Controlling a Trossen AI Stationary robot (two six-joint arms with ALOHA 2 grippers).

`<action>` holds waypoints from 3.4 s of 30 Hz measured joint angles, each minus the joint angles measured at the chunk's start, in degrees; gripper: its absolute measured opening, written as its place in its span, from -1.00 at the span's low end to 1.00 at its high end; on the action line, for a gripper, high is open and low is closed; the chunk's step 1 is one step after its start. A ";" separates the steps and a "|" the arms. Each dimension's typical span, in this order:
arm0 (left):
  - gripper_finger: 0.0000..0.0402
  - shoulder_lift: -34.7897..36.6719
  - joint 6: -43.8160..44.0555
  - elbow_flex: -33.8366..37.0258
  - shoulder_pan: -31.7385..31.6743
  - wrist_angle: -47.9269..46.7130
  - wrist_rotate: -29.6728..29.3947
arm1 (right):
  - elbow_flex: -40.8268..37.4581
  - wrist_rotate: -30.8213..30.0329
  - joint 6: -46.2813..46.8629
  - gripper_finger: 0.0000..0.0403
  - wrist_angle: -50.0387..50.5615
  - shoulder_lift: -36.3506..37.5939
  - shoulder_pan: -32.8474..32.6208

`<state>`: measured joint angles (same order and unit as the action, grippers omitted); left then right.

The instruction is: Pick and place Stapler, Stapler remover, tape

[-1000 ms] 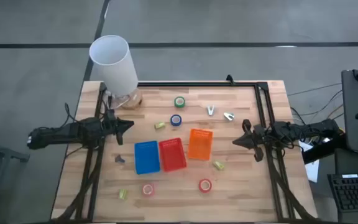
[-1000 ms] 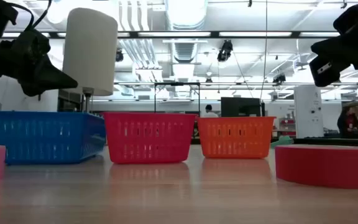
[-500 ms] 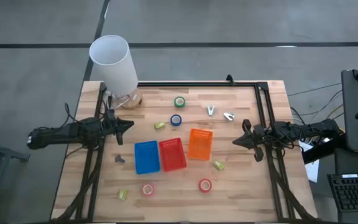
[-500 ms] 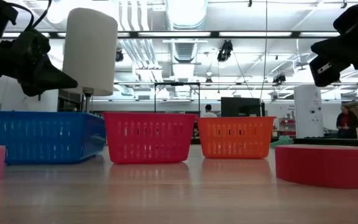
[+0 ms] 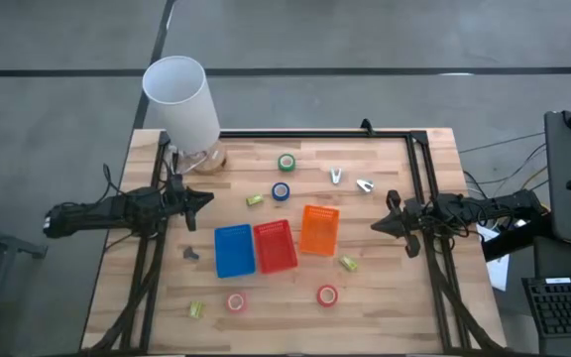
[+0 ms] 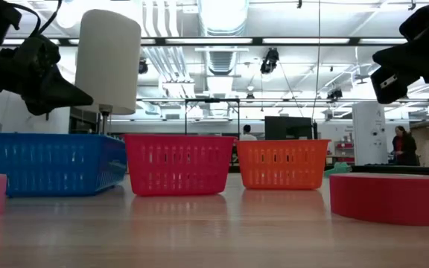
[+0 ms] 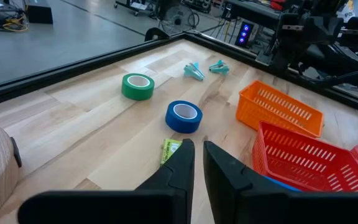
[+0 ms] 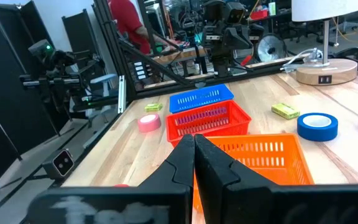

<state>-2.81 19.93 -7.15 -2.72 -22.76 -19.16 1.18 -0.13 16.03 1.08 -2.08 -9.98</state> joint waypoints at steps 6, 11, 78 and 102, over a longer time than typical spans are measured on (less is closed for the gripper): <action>-0.82 0.00 -0.01 0.02 0.02 0.00 0.00 | 0.01 0.01 0.00 -0.96 0.00 0.01 0.00; -0.82 -0.02 0.01 0.02 0.02 0.01 -0.02 | 0.00 0.01 0.00 -0.96 0.00 0.00 0.00; -0.82 0.00 0.00 0.02 0.02 0.02 -0.02 | 9.70 -4.28 19.28 -0.96 -18.94 -48.62 4.41; -0.82 0.00 0.01 0.01 0.02 0.02 -0.02 | 35.41 -1.35 34.67 -0.21 16.98 -69.25 -12.78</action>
<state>-2.81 19.94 -7.14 -2.70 -22.74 -19.18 36.59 -1.48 50.70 18.06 -71.33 -22.76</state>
